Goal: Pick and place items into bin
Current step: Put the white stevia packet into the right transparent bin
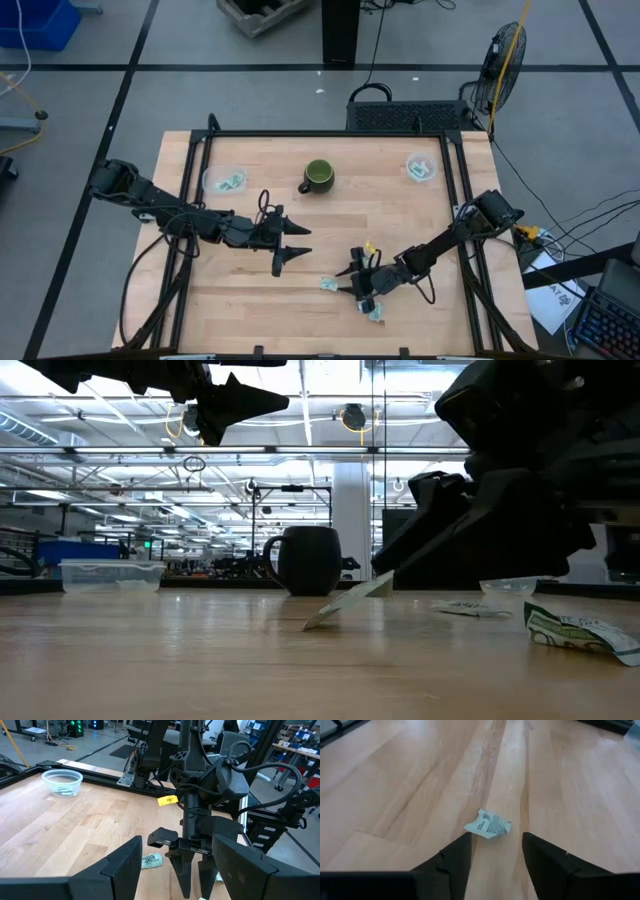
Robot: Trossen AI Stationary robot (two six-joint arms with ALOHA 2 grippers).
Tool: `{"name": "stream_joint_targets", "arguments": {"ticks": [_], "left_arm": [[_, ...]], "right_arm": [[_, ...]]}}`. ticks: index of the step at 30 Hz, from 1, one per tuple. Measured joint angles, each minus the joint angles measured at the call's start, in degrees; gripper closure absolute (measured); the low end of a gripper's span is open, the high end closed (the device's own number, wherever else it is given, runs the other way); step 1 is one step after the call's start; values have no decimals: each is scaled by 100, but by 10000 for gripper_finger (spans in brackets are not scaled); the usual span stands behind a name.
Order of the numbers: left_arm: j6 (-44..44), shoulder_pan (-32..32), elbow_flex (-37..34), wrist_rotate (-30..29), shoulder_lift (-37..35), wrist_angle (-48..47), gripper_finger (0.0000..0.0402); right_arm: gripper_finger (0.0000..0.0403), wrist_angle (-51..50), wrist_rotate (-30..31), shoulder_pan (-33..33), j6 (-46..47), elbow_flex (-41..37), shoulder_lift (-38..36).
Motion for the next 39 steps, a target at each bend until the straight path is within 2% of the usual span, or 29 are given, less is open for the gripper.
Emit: {"name": "stream_joint_targets", "arguments": {"ticks": [3,8,9,15,19,26,30,34,39], "left_arm": [[0,0,0,-1,0,2,158],[0,0,0,-1,0,2,158],[0,0,0,-1,0,2,158],[0,0,0,-1,0,-25,158],[0,0,-2,-1,0,-96,158],[4,0,-2,-4,0,-107,158],[2,0,-2,-3,-2,-104,158],[0,0,-2,-4,-2,-109,158],[0,0,-2,-4,-2,-116,158]], "right_arm": [[274,36,-432,-37,118,0,0],[381,221,-842,-63,4,7,0],[391,220,-863,-63,-26,25,0],[393,422,-870,-53,96,104,0],[366,384,-1003,-61,486,245,1],[240,380,-1011,-107,833,474,472],[189,334,-991,-129,804,476,588],[171,239,-748,-140,741,476,581],[182,-241,-712,-223,890,481,576]]}}
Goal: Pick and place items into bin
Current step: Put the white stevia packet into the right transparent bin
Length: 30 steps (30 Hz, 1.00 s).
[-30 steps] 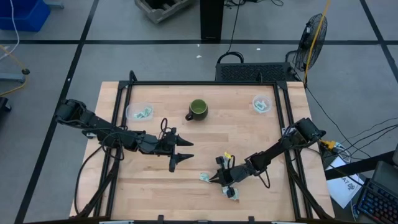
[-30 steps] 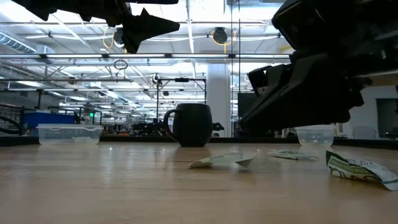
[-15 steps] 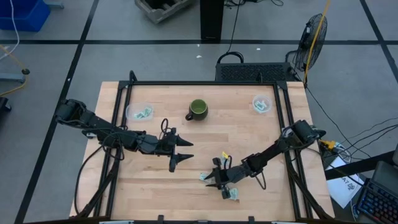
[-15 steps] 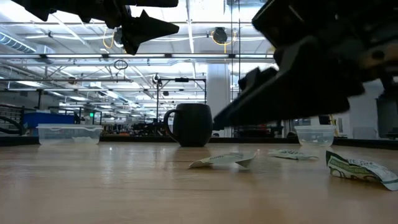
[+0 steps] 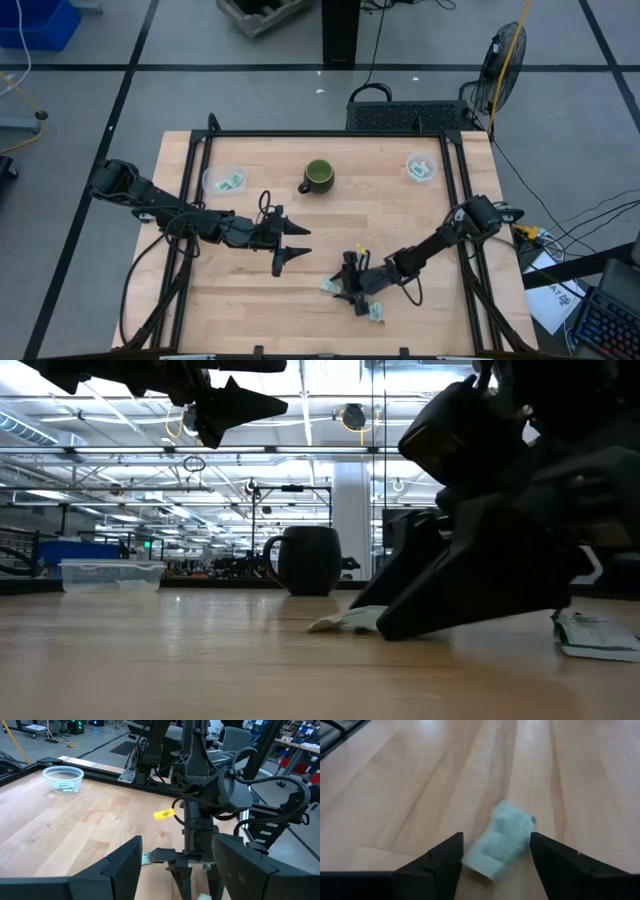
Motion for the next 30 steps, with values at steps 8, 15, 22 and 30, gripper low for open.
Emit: {"name": "stream_joint_targets", "arguments": {"ticks": [8,15,22,30], "left_arm": [[0,0,0,0,1,-4,158],[-2,0,0,0,0,-9,158],[-2,0,0,0,0,-9,158],[-7,0,0,0,0,-9,158]], "right_arm": [[237,131,15,-24,-118,-4,12],[314,176,15,-22,-228,-7,9],[371,300,17,-24,-352,-11,9],[389,95,474,-33,-466,-13,-381]]}}
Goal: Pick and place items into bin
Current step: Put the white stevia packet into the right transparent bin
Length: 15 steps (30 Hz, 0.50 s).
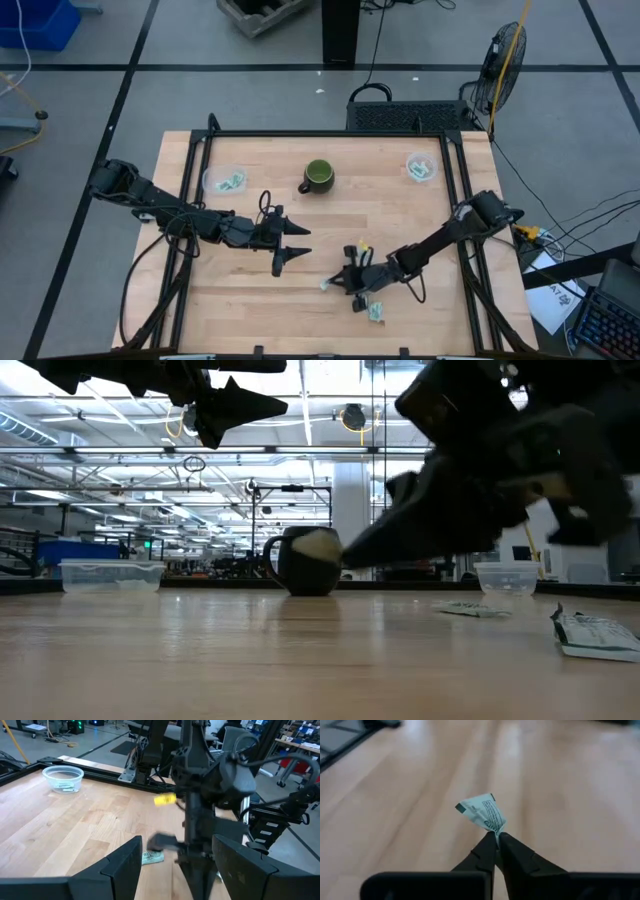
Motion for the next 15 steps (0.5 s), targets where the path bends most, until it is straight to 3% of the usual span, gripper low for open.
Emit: {"name": "stream_joint_targets", "arguments": {"ticks": [6,11,15], "left_arm": [[-9,0,0,2,0,-4,158],[-28,0,0,1,0,-8,158],[-29,0,0,2,0,-6,158]], "right_arm": [[388,-1384,1543,-22,328,-3,-897],[388,-2381,3674,-31,1019,-181,-1794],[388,-2463,5334,-114,1041,-518,-2507]]}}
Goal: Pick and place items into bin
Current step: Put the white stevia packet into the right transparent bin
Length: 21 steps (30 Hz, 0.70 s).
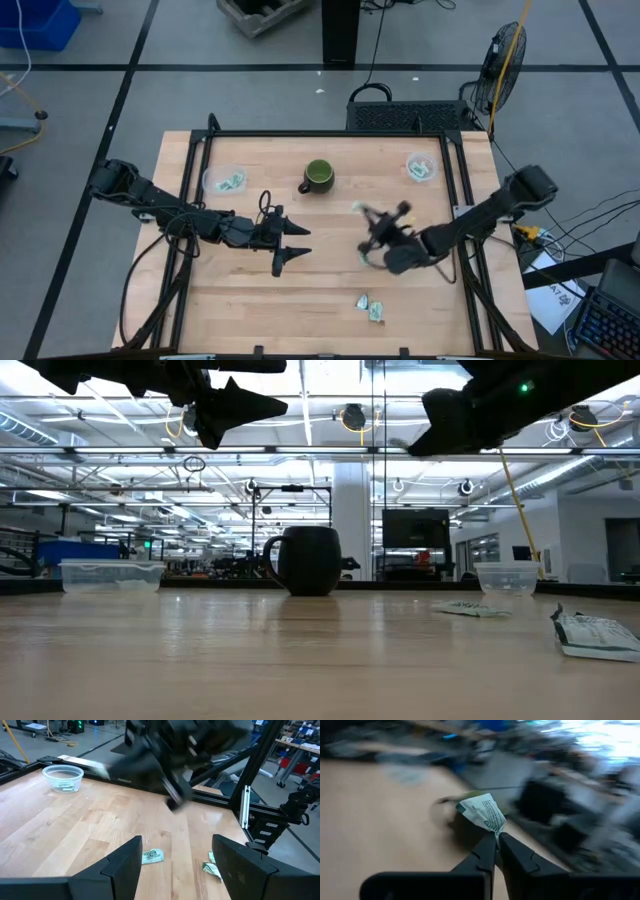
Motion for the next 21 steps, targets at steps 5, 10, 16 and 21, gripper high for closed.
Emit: {"name": "stream_joint_targets", "arguments": {"ticks": [5,10,16,21], "left_arm": [[-8,0,0,0,0,2,158],[-10,0,0,0,0,2,158],[-1,0,0,0,0,4,158],[21,0,0,0,0,6,158]], "right_arm": [[388,27,840,-433,15,-574,-862],[388,27,823,-1290,327,-1174,-1646],[387,22,527,-2391,1186,-2014,-2302],[387,31,-562,-3189,1828,-2619,-2577]]}}
